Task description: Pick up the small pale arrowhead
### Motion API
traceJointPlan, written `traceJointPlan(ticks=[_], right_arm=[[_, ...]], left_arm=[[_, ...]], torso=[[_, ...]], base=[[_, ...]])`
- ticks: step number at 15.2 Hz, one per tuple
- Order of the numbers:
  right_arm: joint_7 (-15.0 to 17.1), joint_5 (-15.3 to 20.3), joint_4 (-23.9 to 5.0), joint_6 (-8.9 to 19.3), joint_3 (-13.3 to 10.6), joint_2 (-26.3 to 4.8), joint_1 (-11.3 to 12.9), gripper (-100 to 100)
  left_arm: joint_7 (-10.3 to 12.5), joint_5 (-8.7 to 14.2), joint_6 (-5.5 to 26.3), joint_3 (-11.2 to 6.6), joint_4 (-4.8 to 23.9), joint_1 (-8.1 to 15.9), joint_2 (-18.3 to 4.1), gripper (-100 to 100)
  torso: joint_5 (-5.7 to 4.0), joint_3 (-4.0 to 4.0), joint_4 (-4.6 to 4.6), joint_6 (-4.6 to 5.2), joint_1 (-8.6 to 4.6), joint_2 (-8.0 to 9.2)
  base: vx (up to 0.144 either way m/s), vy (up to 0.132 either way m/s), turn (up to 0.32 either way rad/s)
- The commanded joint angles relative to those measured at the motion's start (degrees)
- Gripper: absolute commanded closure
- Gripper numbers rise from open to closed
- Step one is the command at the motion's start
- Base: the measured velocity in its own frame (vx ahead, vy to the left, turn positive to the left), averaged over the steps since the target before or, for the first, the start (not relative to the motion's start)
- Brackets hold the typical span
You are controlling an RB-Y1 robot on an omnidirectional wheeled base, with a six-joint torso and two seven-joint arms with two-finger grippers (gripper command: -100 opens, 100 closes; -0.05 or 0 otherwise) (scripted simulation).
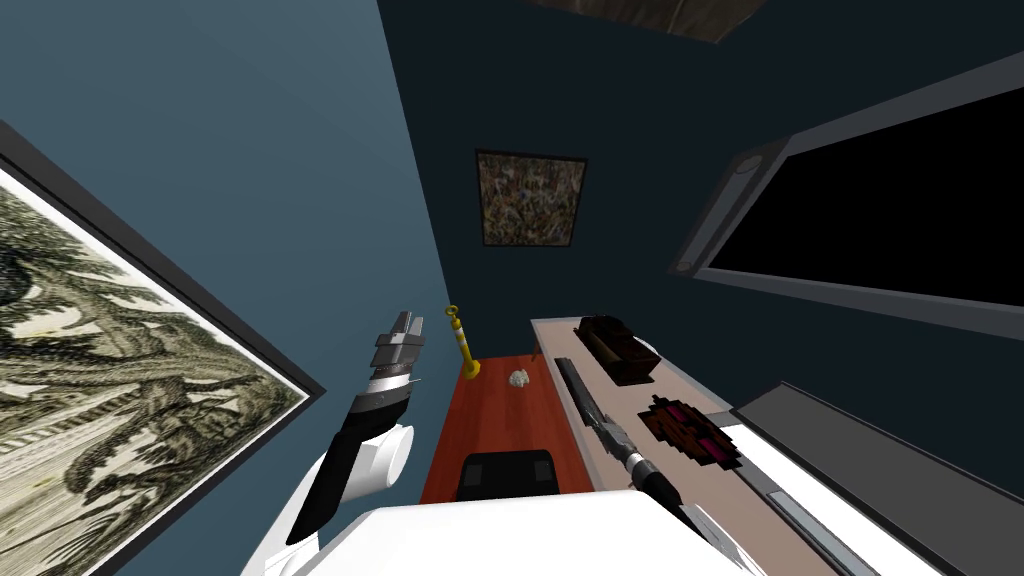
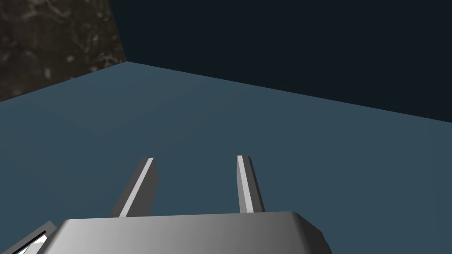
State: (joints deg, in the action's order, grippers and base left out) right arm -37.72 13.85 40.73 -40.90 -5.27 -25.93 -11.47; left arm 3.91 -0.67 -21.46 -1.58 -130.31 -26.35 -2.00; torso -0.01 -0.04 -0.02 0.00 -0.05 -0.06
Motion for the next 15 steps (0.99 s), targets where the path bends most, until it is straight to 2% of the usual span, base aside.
traceJointPlan(ticks=[1, 3, 4, 8, 9, 11, 12, 13, 14, 15], right_arm=[[-1.5, 0.8, -2.9, 0.0, -0.4, -0.5, 0.0, -100], [-3.4, 1.7, -7.4, -0.8, -0.9, -1.0, 0.6, -100], [-3.4, 1.7, -7.4, -0.8, -0.9, -1.0, 0.6, -100], [-6.5, 3.2, -14.5, -2.2, -1.7, -1.5, 1.4, -100], [-5.6, 2.7, -15.6, -3.3, -1.3, -1.4, 2.9, -100], [-5.6, 6.2, -15.5, -2.8, 1.8, 0.2, 3.1, -100], [-5.6, 6.4, -15.5, -2.8, 1.8, 0.2, 3.1, -100], [-5.3, 8.2, -15.1, -2.3, 3.4, 1.0, 3.1, -100], [-5.3, 8.2, -15.1, -2.3, 3.4, 1.0, 3.1, -100], [-5.1, 10.0, -14.7, -1.8, 5.0, 1.8, 3.1, -100]], left_arm=[[0.0, 0.0, 0.0, 0.0, 0.0, 0.0, 0.0, 0], [0.0, 0.0, 0.0, 0.0, 0.0, 0.0, 0.0, 0], [0.0, 0.0, 0.0, 0.0, 0.0, 0.0, 0.0, 0], [0.0, 0.0, 0.0, 0.0, 0.0, 0.0, 0.0, 0], [0.0, 0.0, 0.0, 0.0, 0.0, 0.0, 0.0, 0], [0.0, 0.0, 0.0, 0.0, 0.0, 0.0, 0.0, 0], [0.0, 0.0, 0.0, 0.0, 0.0, 0.0, 0.0, 0], [0.0, 0.0, 0.0, 0.0, 0.0, 0.0, 0.0, 0], [0.0, 0.0, 0.0, 0.0, 0.0, 0.0, 0.0, 0], [0.0, 0.0, 0.0, 0.0, 0.0, 0.0, 0.0, 0]], torso=[[0.0, 0.0, 0.0, 0.0, 0.0, 0.0], [-0.01, 0.0, 0.0, -0.02, -0.03, 0.0], [-0.01, 0.0, 0.0, 0.0, -0.04, 0.0], [0.0, 0.01, 0.0, -0.01, -0.01, 0.02], [-0.01, 0.01, 0.0, 0.0, -0.02, 0.03], [0.0, 0.02, 0.01, 0.0, 0.0, 0.03], [-0.01, 0.03, 0.02, 0.0, -0.01, 0.06], [-0.01, 0.04, 0.02, 0.0, -0.03, 0.07], [-0.01, 0.04, 0.02, 0.0, -0.04, 0.06], [-0.01, 0.04, 0.02, 0.01, -0.04, 0.06]], base=[[0.006, -0.02, 0.079], [0.006, -0.024, 0.134], [0.008, -0.023, 0.085], [0.002, -0.018, 0.091], [-0.002, -0.019, 0.044], [-0.009, -0.023, 0.032], [-0.014, -0.031, 0.032], [-0.011, -0.033, 0.023], [-0.006, -0.031, 0.021], [-0.004, -0.031, 0.025]])
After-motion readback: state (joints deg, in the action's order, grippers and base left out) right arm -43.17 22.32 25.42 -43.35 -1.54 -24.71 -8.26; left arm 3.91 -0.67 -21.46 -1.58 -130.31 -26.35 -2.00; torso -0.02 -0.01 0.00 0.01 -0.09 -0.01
